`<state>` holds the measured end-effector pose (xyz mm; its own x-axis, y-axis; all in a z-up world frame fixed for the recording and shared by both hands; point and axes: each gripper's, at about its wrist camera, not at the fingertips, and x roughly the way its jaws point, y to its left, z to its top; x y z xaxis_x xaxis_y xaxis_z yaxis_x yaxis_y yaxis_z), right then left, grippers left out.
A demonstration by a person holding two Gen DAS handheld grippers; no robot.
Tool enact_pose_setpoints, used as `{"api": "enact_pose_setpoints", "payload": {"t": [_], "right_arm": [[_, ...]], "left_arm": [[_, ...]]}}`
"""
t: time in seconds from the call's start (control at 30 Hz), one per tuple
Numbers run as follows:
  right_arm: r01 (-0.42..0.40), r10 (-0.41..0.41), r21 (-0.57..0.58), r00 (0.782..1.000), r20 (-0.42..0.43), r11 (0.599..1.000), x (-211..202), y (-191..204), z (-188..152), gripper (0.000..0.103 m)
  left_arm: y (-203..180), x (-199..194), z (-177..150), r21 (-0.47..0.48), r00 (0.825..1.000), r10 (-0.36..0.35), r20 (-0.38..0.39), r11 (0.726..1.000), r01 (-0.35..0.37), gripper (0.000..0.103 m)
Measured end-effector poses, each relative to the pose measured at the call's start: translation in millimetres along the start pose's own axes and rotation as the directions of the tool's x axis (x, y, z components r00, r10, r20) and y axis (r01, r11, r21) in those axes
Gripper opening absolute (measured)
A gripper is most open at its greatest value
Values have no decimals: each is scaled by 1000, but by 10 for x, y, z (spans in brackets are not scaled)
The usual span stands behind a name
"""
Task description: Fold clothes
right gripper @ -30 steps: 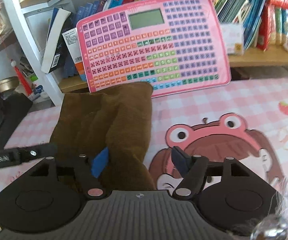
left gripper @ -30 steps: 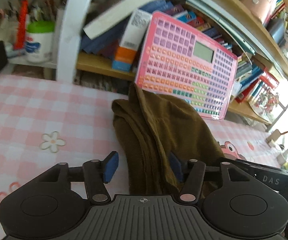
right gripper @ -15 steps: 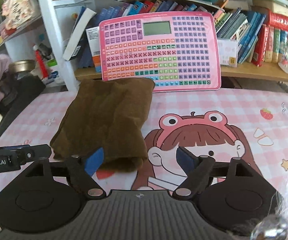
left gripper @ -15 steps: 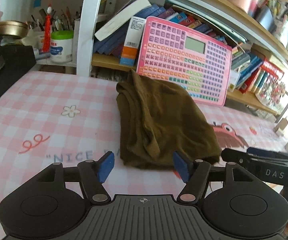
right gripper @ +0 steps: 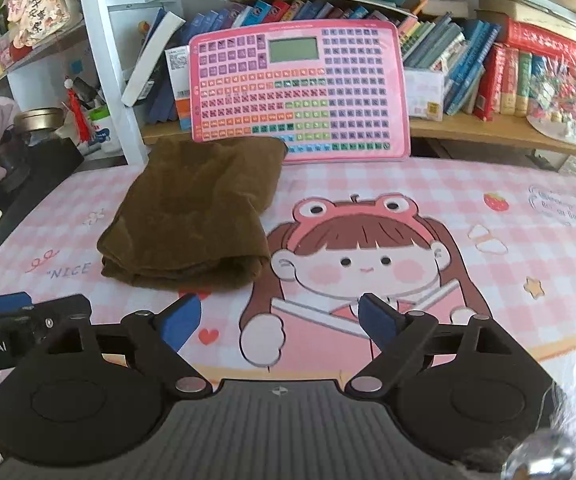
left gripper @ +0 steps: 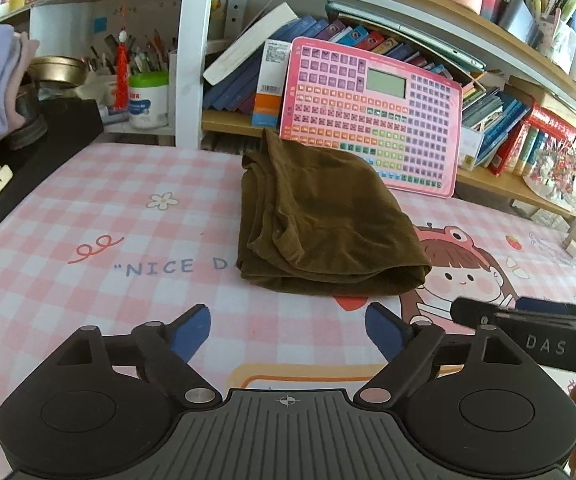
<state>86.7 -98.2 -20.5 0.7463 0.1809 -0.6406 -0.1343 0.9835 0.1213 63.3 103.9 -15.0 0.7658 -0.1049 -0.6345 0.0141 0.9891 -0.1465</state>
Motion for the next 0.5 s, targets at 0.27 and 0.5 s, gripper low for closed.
{"api": "enact_pose_setpoints", "payload": {"t": [0.27,0.5], "right_arm": [[6,-6,-7,1000,-1,1000,-25,5,-50,86],[16,-16,-11,1000,-9,1000,-7,51,-57,87]], "left_arm": [[-102,6,-21,31,1000,23,0,999,-23,93],[-99,6,-43,51,1000,26,0,998,-26,99]]}}
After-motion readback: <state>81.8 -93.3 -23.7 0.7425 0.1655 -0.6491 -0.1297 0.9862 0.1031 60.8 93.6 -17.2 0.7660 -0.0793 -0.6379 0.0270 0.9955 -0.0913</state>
